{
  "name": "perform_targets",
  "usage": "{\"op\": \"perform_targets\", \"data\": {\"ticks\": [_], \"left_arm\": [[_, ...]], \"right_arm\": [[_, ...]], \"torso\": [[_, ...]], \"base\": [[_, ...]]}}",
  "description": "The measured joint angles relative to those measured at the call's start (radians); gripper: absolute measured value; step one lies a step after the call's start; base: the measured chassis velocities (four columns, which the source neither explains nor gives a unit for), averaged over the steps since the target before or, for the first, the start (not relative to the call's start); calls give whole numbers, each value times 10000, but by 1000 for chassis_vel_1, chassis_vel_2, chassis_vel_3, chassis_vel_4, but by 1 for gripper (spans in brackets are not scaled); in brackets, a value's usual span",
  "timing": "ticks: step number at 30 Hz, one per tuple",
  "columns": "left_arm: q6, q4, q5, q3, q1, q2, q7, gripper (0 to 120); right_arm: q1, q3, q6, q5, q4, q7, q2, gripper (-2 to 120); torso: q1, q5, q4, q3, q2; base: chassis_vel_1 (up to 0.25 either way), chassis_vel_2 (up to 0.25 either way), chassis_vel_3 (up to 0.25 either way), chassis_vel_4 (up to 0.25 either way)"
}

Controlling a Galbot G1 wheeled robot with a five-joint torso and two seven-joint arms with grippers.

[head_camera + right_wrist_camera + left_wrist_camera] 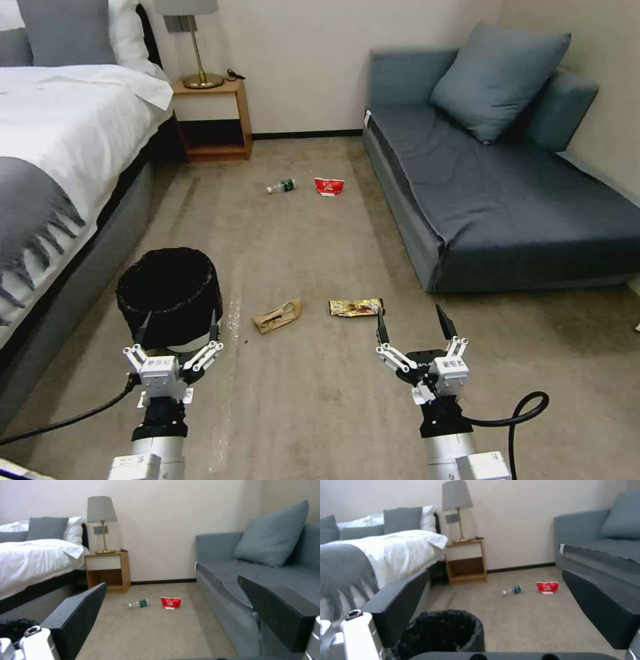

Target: Pick up the trash bin, then pick up the garbage on the floor and place it into the trash bin.

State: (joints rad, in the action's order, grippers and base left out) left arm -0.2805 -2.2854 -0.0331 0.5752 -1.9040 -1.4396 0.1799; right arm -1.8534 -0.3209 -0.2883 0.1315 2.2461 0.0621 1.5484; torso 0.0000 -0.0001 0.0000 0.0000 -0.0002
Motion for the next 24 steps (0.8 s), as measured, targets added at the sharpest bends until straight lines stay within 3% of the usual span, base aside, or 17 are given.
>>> {"op": "perform_targets", "data": {"ticks": [11,14,21,22,24], "left_arm": [[-22,-32,-15,13,-23,20,15,99],[255,-109,444,334,178,194,77,99],[908,-163,1767,1060,753,1043,-17,99],[1247,-41,2329,1141,1056,1428,-128,99],[1464,110,2717,1173,1292,1765,-255,99]], "right_arm": [[-48,-15,-45,9,66,-4,-7,100],[-45,-9,-51,5,64,-5,-2,100],[-42,-16,-52,-9,46,-4,-25,100],[-63,-57,-52,-46,69,-4,-57,100],[-73,-98,-54,-79,85,-2,-78,100]], "torso": [[0,0,0,0,0],[0,0,1,0,0],[0,0,0,0,0],[0,0,0,1,0],[0,-1,0,0,0]], "base": [[0,0,0,0],[0,0,0,0],[0,0,0,0],[0,0,0,0],[0,0,0,0]]}}
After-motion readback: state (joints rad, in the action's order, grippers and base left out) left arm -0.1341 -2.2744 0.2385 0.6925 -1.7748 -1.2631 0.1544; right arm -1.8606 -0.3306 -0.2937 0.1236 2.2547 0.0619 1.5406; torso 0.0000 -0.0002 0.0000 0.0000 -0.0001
